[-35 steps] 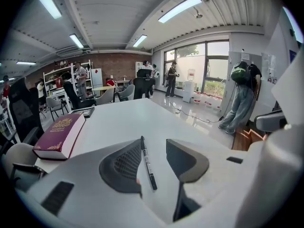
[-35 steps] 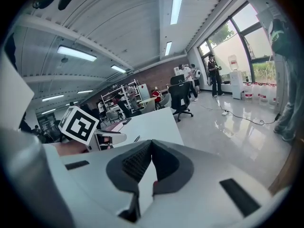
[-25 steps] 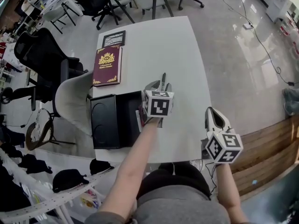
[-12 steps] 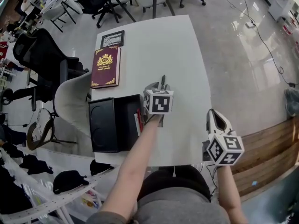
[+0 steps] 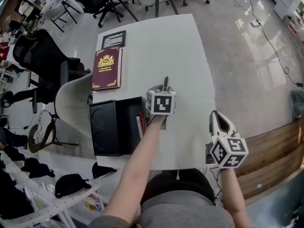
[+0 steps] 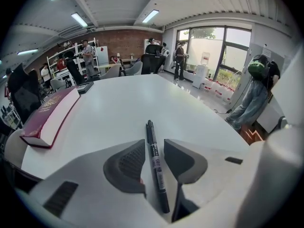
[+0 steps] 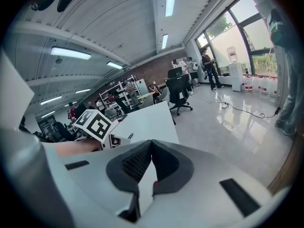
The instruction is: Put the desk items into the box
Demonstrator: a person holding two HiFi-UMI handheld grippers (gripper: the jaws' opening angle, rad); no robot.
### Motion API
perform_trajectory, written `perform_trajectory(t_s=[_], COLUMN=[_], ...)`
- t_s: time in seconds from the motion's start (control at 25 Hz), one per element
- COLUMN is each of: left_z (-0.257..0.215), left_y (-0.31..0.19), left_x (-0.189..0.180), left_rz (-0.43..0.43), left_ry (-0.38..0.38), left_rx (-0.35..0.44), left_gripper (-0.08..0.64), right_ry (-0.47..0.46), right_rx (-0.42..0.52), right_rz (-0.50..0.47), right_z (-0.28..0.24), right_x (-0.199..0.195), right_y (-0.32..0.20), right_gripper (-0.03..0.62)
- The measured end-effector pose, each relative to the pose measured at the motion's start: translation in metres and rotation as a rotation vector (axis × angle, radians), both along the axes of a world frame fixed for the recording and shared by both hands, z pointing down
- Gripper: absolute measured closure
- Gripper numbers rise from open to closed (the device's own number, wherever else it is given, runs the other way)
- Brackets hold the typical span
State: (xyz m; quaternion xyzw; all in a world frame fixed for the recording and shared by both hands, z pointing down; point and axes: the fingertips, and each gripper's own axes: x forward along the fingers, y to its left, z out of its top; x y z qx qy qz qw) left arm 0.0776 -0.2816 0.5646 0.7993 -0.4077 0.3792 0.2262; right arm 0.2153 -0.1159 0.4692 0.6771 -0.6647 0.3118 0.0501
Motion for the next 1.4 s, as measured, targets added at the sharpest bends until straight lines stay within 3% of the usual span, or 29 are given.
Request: perform_trajectory(t_s=[1.0, 1.4], left_z=[-0.013, -0.06], left_y=[0.0, 0.011], left_x=[0.002, -0.004], left_rz=[0.001, -0.022], left_ry=[0.006, 0.095], left_rx=[0.026, 0.074], left_gripper=[0.512, 0.512], right_ry=[0.007, 0.004], right_rx=[-0.01, 0.009], right_rz=[-0.017, -0.074], right_z=[-0.003, -0.011], right_x=[-0.003, -0.022], right_y=[0.0, -0.008], right_gripper=[0.589, 0.589])
